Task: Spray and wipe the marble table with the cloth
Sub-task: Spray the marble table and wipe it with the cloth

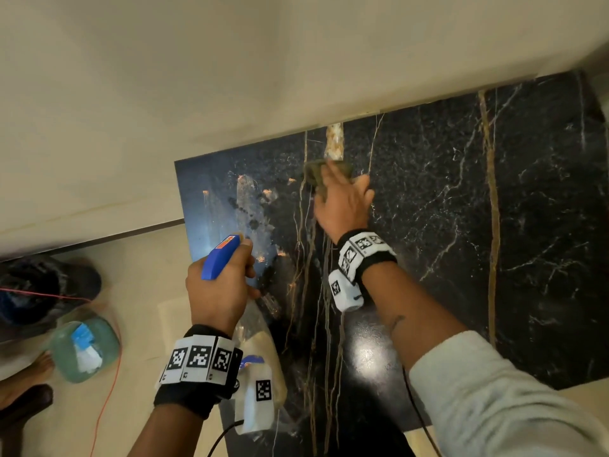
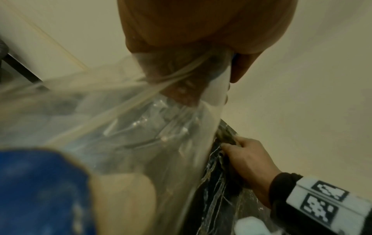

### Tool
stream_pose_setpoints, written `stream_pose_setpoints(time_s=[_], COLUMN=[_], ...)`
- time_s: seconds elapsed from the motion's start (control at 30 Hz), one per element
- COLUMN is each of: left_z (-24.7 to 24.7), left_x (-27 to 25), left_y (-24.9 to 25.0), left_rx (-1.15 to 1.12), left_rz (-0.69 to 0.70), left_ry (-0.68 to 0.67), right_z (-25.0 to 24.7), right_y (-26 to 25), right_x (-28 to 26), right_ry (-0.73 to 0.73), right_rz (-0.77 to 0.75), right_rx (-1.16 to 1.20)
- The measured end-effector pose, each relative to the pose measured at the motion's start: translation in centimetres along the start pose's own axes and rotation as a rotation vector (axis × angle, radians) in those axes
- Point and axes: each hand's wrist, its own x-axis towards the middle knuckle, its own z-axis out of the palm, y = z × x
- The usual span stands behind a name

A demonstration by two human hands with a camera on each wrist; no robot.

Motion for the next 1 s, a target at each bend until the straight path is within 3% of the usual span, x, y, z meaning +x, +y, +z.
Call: stream_pose_setpoints(time_s=[0.07, 0.1, 0.17, 0.27, 0.4, 0.43, 0.57, 0.67, 0.73, 0.93, 1.0], left_z=[-0.4, -0.5, -0.5, -0.2, 0.2, 0.2, -0.3, -0.9, -1.1, 0.2, 0.5], left_x=[0.2, 0.3, 0.4, 0.7, 1.1, 1.1, 1.5, 1.8, 1.9, 1.8, 2.0], left_y=[-0.2, -0.2, -0.1, 0.1, 0.4, 0.4, 0.3, -0.2, -0.3, 0.3, 0.4], left_rx=[0.009, 0.011, 0.0, 0.004, 0.007, 0.002, 0.006, 0.015, 0.02, 0.006, 0.001], left_rz=[0.013, 0.012, -0.006, -0.007, -0.005, -0.008, -0.005, -0.018, -0.023, -0.027, -0.024], left_ry=[0.011, 0.015, 0.022, 0.027, 0.018, 0.021, 0.042, 0.057, 0.064, 0.041, 0.034], right_z=[0.0, 0.1, 0.4, 1.6, 0.7, 0.5, 0.4, 0.9, 1.3, 2.1, 1.3], right_y=[-0.8, -1.6, -3.2, -4.6, -2.7, -1.9, -1.4, -3.7, -5.1, -6.2, -4.3], right_x=[1.1, 1.1, 0.2, -1.6, 0.3, 1.2, 4.6, 4.5, 3.4, 2.6, 4.5], right_ry=[0.053, 0.053, -0.002, -0.137, -0.17, -0.137, 0.054, 0.076, 0.051, -0.146, -0.12], right_rz=[0.195, 0.212, 0.09, -0.218, -0.394, -0.35, 0.087, 0.179, 0.092, -0.46, -0.458], right_rx=[0.018, -0.019, -0.054, -0.117, -0.159, -0.155, -0.075, -0.081, -0.071, -0.198, -0.245])
